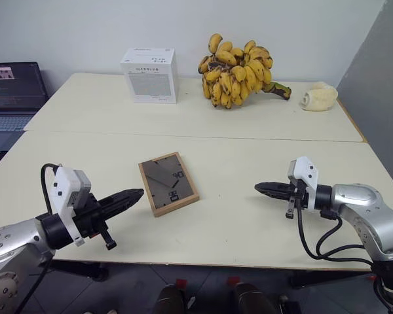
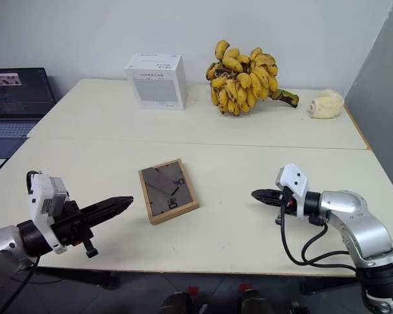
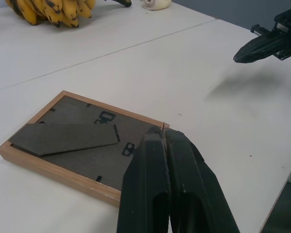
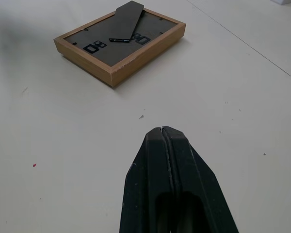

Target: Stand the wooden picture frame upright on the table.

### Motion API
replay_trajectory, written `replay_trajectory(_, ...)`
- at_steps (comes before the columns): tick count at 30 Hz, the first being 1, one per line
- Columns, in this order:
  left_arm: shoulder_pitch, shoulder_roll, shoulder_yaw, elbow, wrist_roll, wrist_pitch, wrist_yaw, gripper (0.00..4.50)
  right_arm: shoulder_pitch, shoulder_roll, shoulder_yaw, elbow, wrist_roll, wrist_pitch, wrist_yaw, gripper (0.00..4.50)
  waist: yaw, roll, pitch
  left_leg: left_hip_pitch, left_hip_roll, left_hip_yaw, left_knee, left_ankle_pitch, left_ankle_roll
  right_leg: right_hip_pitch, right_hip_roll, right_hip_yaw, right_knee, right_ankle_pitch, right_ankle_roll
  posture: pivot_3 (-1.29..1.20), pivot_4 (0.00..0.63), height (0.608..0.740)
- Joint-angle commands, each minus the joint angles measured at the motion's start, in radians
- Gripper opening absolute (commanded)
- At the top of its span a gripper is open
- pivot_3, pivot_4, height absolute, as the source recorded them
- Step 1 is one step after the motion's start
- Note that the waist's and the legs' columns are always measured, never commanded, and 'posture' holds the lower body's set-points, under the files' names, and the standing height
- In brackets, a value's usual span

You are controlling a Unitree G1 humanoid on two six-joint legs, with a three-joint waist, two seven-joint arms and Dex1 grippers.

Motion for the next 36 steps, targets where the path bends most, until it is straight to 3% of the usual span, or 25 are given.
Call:
replay_trajectory(1,-0.011,0.004,-0.018,-0.018,0.017,-0.014,0.019,0.03,-0.002,0.006,-0.014,-0.028,0.007,-0.005,-0.015,0.00,0.000,0.000,0.000,0.000,0.000,0.000,0.000,0.000,0.000,0.000,0.000,0.000,0.000,0.000,0.000,0.00,0.150,0.740)
replay_trajectory(8,-0.063,-0.016,-0.026,0.008,0.007,0.001,0.086,0.03,0.000,0.014,-0.010,-0.022,-0.004,-0.007,-0.037,0.00,0.000,0.000,0.000,0.000,0.000,0.000,0.000,0.000,0.000,0.000,0.000,0.000,0.000,0.000,0.000,0.00,0.150,0.740)
replay_trajectory(29,-0.020,-0.045,0.007,-0.002,-0.001,-0.004,0.161,0.03,-0.020,0.045,0.011,0.021,-0.030,-0.020,-0.047,0.00,0.000,0.000,0.000,0.000,0.000,0.000,0.000,0.000,0.000,0.000,0.000,0.000,0.000,0.000,0.000,0.00,0.150,0.740)
replay_trajectory(32,-0.018,-0.060,0.009,0.029,0.044,-0.019,0.203,0.03,-0.033,0.055,0.018,0.044,-0.046,-0.033,-0.058,0.00,0.000,0.000,0.000,0.000,0.000,0.000,0.000,0.000,0.000,0.000,0.000,0.000,0.000,0.000,0.000,0.00,0.150,0.740)
replay_trajectory(36,-0.026,-0.097,0.010,0.184,0.205,-0.082,0.310,0.03,-0.048,0.087,0.056,0.103,-0.119,-0.080,-0.104,0.00,-0.001,0.000,0.000,0.001,0.000,0.000,0.000,0.000,0.000,0.000,0.000,0.000,0.001,0.000,0.000,0.00,0.150,0.740)
